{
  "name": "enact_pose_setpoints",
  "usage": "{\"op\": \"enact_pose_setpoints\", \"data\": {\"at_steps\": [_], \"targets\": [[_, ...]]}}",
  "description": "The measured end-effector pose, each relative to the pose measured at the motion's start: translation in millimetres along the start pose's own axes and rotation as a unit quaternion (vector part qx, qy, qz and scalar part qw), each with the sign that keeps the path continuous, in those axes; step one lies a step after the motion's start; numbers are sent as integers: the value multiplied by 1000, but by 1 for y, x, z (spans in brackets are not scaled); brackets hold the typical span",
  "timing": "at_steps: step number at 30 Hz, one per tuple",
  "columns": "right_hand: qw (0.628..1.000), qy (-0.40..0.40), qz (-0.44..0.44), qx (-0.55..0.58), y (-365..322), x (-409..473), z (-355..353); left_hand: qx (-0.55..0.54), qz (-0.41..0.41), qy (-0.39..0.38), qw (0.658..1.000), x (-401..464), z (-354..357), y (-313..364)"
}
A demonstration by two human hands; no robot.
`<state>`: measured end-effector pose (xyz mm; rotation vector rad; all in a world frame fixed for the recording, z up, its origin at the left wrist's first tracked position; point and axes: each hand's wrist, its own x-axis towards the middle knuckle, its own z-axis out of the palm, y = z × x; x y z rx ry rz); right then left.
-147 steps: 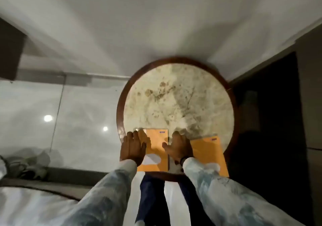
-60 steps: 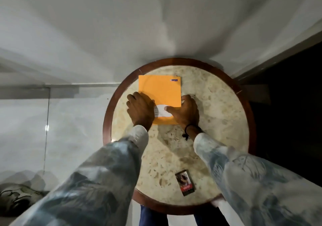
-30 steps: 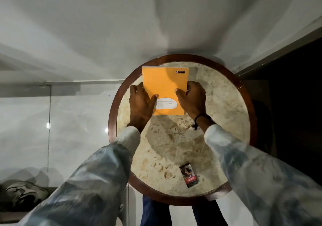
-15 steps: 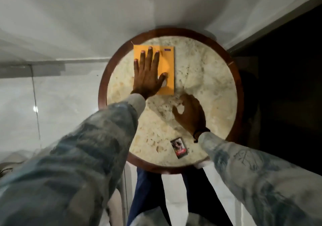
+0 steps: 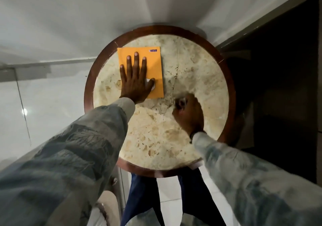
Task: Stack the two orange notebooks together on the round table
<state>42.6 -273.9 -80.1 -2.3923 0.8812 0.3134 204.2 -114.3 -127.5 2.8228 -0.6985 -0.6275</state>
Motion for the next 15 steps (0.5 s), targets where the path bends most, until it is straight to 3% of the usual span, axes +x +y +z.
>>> {"op": "enact_pose_setpoints", "data": {"at_steps": [5,10,13,15], "targets": [[993,107,-6,48,-36,109,-25,-1,4,12,1000,2,7,-4],[997,71,-12,13,-40,121,-24,17,5,24,1000,2,11,-3],[994,75,-9,76,-46,111,-52,14,-5,4,1000,-2,-1,-1],[975,122,-21,187,-55,103,-91,21,8,11,1000,-7,-18,7]]}}
